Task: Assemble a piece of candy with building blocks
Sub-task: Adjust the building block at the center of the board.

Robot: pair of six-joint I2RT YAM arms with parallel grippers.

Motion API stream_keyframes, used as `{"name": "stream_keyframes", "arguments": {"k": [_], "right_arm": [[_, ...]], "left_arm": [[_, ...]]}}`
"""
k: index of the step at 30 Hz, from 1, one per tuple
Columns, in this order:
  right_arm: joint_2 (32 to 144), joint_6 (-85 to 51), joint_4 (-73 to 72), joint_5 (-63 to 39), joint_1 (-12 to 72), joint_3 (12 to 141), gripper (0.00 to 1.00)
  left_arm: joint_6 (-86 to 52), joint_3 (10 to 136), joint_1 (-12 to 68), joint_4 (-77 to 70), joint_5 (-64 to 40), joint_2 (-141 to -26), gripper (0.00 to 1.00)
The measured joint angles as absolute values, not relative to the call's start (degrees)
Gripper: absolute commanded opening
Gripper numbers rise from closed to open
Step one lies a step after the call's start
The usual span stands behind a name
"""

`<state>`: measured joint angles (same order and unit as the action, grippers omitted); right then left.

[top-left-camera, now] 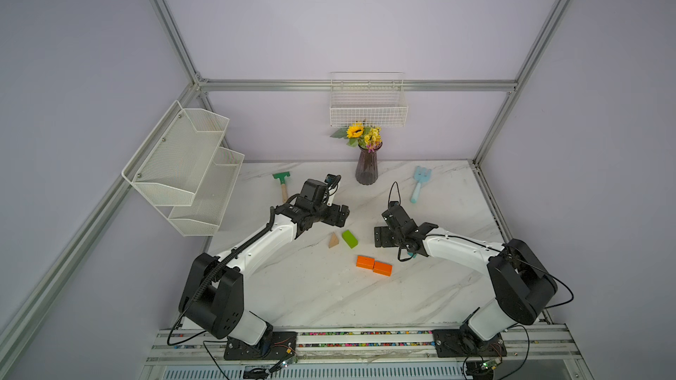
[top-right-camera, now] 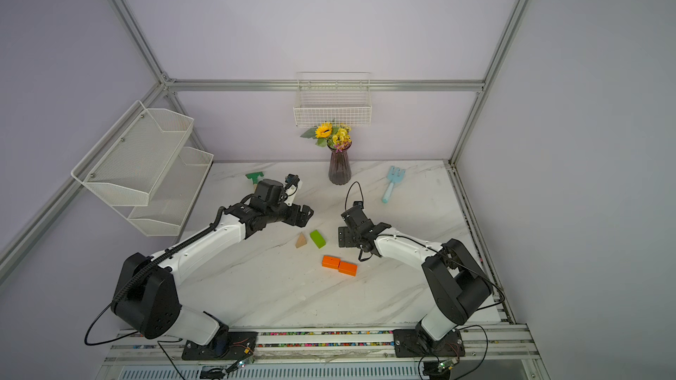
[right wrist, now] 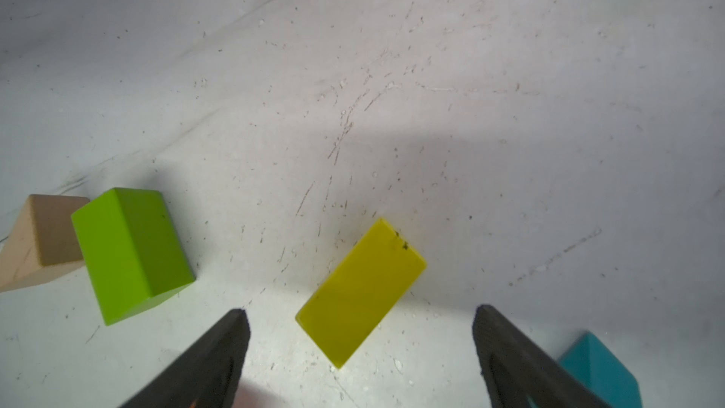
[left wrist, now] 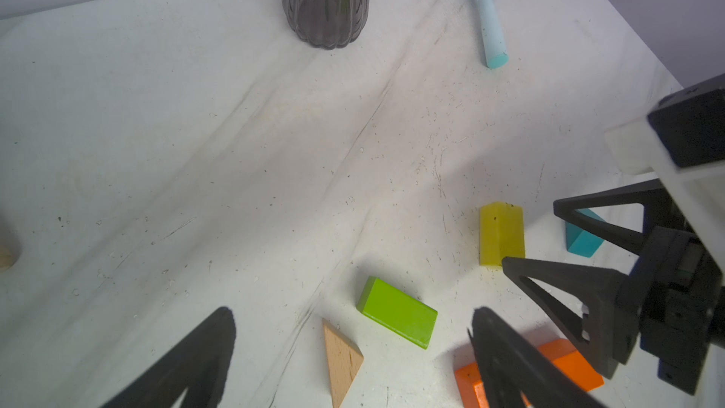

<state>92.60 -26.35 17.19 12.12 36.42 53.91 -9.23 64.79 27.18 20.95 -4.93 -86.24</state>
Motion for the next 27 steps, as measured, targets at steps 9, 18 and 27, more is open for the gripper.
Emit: {"name": "stream_keyframes", "arguments": {"k": [9, 18, 27], "right_arm": [[95.79, -23.24, 20.62, 11.05, 37.17, 57.49, 0.49], [81.3, -25.39, 22.37, 10.96, 38.33, 55.92, 0.21], [88.42, -27.05, 28.16, 11.18, 38.33, 53.58, 0.0]], "left_arm": [[-9.26, 64.73, 27.18, 21.76, -4.08, -86.24, 0.94], [-9.39, 63.86, 27.2, 22.0, -4.03, -86.13, 0.94], [-9.45, 63.83, 27.29, 22.0, -4.01, -86.13, 0.94]]}}
